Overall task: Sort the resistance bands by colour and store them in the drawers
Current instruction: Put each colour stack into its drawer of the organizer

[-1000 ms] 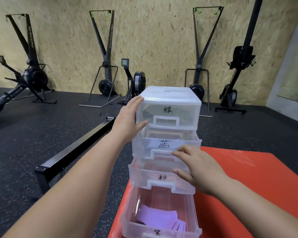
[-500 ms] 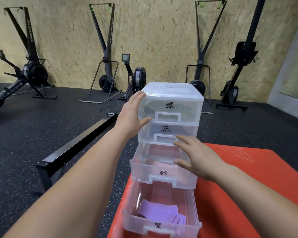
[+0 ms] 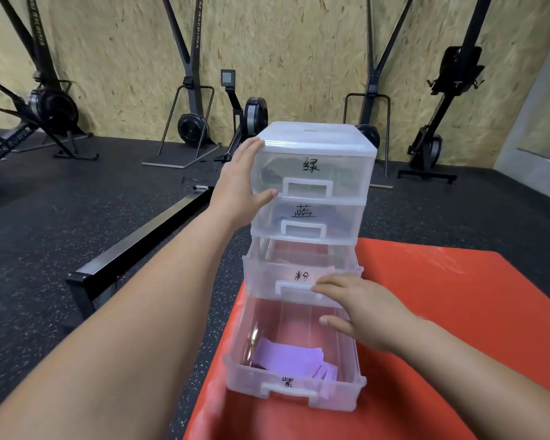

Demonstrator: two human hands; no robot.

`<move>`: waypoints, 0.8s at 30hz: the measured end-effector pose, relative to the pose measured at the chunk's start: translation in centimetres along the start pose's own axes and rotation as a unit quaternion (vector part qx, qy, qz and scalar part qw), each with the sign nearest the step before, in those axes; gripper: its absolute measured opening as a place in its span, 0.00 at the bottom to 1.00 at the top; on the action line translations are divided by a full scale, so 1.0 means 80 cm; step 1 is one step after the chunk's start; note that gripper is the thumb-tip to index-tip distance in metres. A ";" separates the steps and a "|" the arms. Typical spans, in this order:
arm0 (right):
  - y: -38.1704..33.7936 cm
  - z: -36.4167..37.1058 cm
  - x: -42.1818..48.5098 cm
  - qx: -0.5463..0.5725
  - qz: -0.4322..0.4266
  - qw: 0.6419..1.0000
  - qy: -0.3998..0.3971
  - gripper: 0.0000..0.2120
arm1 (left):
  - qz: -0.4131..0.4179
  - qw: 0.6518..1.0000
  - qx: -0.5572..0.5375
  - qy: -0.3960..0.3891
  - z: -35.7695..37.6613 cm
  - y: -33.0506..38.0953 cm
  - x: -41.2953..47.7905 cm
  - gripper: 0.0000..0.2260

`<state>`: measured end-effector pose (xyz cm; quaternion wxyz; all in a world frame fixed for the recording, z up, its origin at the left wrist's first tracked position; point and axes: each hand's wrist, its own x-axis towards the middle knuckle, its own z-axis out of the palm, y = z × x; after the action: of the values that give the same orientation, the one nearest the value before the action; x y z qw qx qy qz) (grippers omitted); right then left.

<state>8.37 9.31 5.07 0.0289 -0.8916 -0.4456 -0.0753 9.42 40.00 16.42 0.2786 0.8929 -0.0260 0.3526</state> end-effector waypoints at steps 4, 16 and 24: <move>0.016 0.013 0.028 -0.007 0.008 1.000 0.002 0.32 | 0.004 1.000 -0.004 0.012 0.008 -0.005 0.003 0.43; 0.031 0.016 0.063 0.040 0.022 0.999 -0.016 0.32 | -0.002 1.000 -0.015 0.016 0.011 -0.005 0.002 0.44; -0.076 -0.003 -0.081 0.159 -0.104 0.977 -0.094 0.21 | -0.018 0.999 0.003 -0.036 -0.011 0.017 -0.002 0.46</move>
<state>-0.32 7.82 4.16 0.1204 -0.8273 -0.5431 0.0781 8.42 39.29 17.45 0.2807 0.9062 -0.0186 0.3156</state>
